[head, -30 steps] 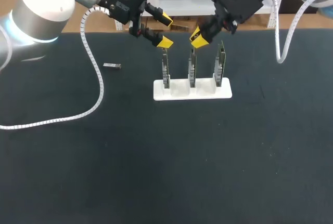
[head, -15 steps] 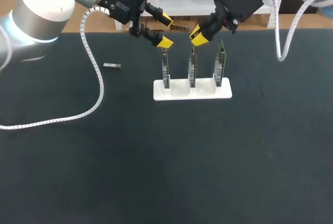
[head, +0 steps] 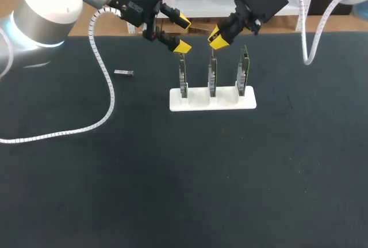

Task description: Pick up the optical module with the left hand, and insert it into the network port with the right hand.

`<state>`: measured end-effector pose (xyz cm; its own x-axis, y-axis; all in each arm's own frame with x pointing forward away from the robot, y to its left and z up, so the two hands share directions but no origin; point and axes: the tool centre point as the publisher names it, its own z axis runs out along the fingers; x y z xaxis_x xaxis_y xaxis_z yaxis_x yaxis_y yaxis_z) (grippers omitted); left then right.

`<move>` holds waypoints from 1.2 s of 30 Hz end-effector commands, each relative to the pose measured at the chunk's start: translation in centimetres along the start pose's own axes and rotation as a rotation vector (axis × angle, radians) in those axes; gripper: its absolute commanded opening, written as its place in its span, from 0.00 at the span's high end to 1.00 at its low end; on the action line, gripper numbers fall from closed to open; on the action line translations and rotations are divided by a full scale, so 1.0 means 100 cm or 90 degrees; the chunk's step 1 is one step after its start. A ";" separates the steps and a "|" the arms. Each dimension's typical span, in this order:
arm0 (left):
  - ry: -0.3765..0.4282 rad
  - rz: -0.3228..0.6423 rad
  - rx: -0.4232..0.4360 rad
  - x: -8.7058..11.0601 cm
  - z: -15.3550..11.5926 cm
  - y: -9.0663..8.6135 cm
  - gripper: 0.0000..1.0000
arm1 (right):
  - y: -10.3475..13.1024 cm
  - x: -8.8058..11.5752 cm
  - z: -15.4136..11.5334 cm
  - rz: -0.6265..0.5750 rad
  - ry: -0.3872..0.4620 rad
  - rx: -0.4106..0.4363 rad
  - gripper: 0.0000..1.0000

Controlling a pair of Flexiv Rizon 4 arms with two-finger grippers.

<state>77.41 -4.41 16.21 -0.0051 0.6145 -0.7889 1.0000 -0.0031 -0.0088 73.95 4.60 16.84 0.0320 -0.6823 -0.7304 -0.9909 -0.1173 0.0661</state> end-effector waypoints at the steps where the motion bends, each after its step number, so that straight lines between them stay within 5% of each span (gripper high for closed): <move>1: 0.002 0.000 -0.001 0.000 0.000 0.000 0.00 | -0.005 0.000 0.001 0.000 -0.002 -0.006 1.00; 36: 0.002 0.000 -0.001 0.000 0.000 0.000 0.00 | -0.003 0.004 0.003 0.008 -0.004 0.006 1.00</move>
<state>77.41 -4.41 16.20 -0.0051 0.6145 -0.7889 1.0000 -0.0030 -0.0088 74.41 4.60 16.31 0.0182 -0.6786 -0.7343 -0.9920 -0.1042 0.0717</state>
